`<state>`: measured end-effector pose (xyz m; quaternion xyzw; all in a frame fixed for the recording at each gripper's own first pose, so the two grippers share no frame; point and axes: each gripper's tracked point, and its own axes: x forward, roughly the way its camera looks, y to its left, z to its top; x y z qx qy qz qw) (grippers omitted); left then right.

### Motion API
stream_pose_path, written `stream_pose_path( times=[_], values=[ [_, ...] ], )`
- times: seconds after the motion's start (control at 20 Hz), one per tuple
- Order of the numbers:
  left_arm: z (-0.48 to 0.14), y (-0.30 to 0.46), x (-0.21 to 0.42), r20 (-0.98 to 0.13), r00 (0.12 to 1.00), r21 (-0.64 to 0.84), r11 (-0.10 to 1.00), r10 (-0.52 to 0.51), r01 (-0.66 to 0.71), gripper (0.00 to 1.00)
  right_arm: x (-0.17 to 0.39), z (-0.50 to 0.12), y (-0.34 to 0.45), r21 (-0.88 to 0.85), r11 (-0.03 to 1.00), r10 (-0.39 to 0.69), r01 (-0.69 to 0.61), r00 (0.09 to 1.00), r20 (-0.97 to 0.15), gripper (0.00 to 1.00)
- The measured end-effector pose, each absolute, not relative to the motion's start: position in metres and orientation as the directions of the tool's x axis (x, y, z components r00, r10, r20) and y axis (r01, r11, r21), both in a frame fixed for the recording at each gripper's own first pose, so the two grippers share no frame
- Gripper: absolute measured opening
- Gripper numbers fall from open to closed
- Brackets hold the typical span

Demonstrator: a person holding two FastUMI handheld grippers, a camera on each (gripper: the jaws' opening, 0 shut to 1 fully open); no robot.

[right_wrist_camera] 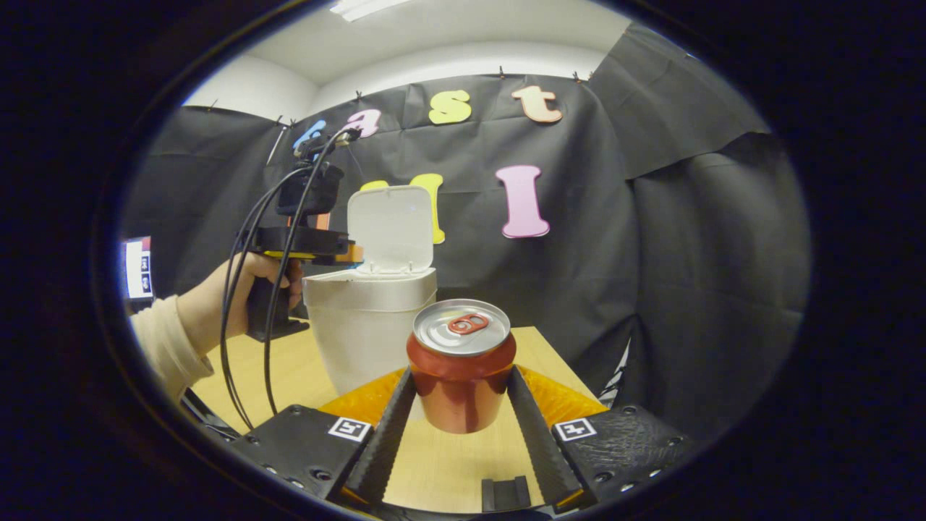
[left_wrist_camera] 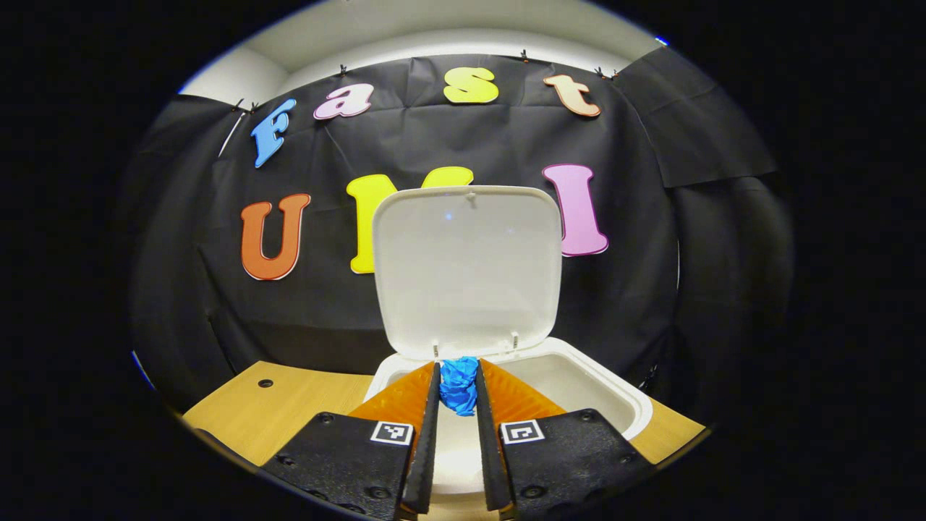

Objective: Press the lid of the desktop garbage bin to open it, pick up the crumpled paper on the desktop and throw it into the bin, then pick up the pop can on the desktop and drop it into the bin, and finally close the garbage bin lid.

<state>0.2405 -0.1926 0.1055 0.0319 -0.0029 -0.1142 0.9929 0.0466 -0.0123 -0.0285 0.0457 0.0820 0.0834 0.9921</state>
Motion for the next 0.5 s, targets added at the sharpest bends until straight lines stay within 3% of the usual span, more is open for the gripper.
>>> stream_pose_path(
  times=[0.1,0.15,0.2,0.25,0.3,0.35,0.5],
  values=[
    [0.098,-0.192,0.242,-0.02,0.98,0.076,0.977,-0.196,0.197,0.32,0.049,-0.029,-0.019,0.122,0.981,0.171,-0.153,0.973,-0.156,0.77],
    [0.099,-0.193,0.243,-0.015,0.981,0.082,0.978,-0.194,0.194,0.39,0.049,-0.03,-0.021,0.129,0.98,0.172,-0.153,0.972,-0.157,0.77],
    [0.1,-0.193,0.242,-0.004,0.982,0.074,0.979,-0.19,0.19,0.33,0.05,-0.031,-0.024,0.135,0.979,0.171,-0.151,0.972,-0.158,0.77],
    [0.095,-0.197,0.245,-0.007,0.979,0.059,0.977,-0.204,0.204,0.34,0.053,-0.032,-0.028,0.142,0.98,0.162,-0.14,0.973,-0.162,0.76],
    [0.093,-0.201,0.245,-0.015,0.976,0.052,0.975,-0.216,0.217,0.41,0.056,-0.034,-0.034,0.152,0.981,0.149,-0.124,0.974,-0.168,0.76],
    [0.092,-0.2,0.245,-0.022,0.976,0.049,0.975,-0.217,0.217,0.35,0.058,-0.036,-0.04,0.161,0.98,0.14,-0.113,0.975,-0.172,0.77],
    [0.089,-0.212,0.239,-0.031,0.965,0.05,0.964,-0.261,0.263,0.41,0.059,-0.04,-0.043,0.17,0.981,0.126,-0.094,0.975,-0.182,0.77]
  ],
)
